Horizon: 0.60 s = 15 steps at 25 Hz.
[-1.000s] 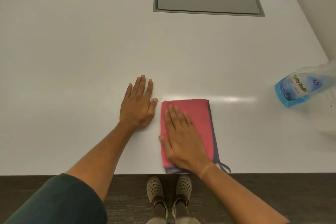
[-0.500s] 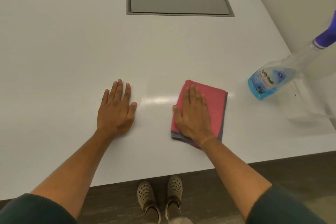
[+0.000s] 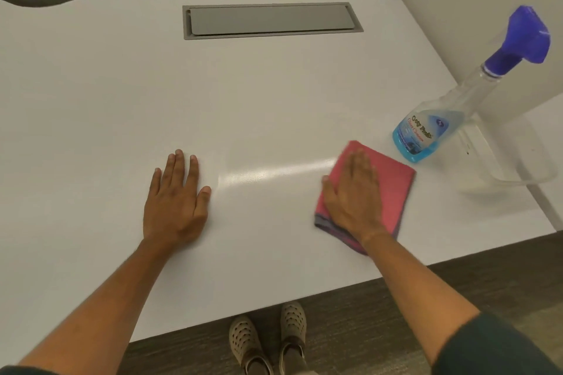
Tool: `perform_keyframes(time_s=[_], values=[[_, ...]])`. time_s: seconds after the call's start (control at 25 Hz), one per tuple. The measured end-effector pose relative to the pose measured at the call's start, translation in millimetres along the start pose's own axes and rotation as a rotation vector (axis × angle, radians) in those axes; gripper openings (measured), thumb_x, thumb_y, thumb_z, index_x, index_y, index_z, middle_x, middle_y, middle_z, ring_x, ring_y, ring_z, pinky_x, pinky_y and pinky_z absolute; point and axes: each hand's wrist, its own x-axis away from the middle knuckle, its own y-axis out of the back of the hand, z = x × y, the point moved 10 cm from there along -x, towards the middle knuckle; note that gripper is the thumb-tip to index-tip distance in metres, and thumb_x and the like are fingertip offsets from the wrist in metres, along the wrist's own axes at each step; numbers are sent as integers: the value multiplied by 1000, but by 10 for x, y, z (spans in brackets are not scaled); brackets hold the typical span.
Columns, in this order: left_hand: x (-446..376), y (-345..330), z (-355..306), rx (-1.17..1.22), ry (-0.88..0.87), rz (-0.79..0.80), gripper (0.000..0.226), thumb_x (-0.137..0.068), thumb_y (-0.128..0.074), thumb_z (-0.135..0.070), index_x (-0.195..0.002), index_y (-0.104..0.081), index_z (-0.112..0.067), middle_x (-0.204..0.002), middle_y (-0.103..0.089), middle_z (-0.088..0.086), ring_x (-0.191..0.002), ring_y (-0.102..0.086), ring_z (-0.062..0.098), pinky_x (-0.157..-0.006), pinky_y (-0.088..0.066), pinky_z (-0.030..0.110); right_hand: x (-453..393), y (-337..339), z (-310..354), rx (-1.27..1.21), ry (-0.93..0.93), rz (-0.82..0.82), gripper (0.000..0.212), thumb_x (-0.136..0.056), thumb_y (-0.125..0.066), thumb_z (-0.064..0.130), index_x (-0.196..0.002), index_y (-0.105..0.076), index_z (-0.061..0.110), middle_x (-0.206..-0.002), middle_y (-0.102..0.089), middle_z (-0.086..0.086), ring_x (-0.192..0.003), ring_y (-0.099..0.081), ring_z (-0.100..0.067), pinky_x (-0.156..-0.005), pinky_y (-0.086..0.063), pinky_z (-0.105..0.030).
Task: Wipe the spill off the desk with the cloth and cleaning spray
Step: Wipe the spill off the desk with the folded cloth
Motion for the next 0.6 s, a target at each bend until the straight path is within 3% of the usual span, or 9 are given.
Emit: perform_keyframes(time_s=[0.16, 0.28, 0.44, 0.6], values=[[-1, 0, 4, 0, -2, 13, 68, -94, -14, -48, -155, -7, -17, -163, -1, 8, -151, 4, 17, -122, 1, 38, 300, -207, 942, 29, 372, 66, 75, -98, -24, 49, -154, -1, 4, -163, 1, -15, -151, 2, -26, -123, 1, -42], [4, 3, 20, 9, 0, 14, 69, -94, -13, -49, -155, -6, -18, -164, 0, 7, -150, 6, 16, -122, 0, 38, 867, -243, 998, 10, 572, 145, 74, -100, -23, 51, -154, 10, 12, -162, 15, -6, -150, 16, -16, -122, 9, -36], [1, -6, 23, 1, 2, 14, 68, -94, -13, -49, -155, -6, -18, -164, 0, 7, -150, 6, 15, -122, 1, 37, 989, -192, 294, -34, 398, 147, 69, -101, -17, 51, -151, 18, 19, -159, 26, 1, -146, 26, -8, -121, 13, -31], [-1, 1, 18, 3, 0, 10, 68, -94, -13, -49, -155, -6, -18, -163, 0, 7, -150, 5, 15, -122, 1, 37, 801, -6, -334, -112, 41, 7, 69, -98, -20, 42, -154, 3, 9, -163, 6, -9, -150, 9, -17, -122, 5, -33]])
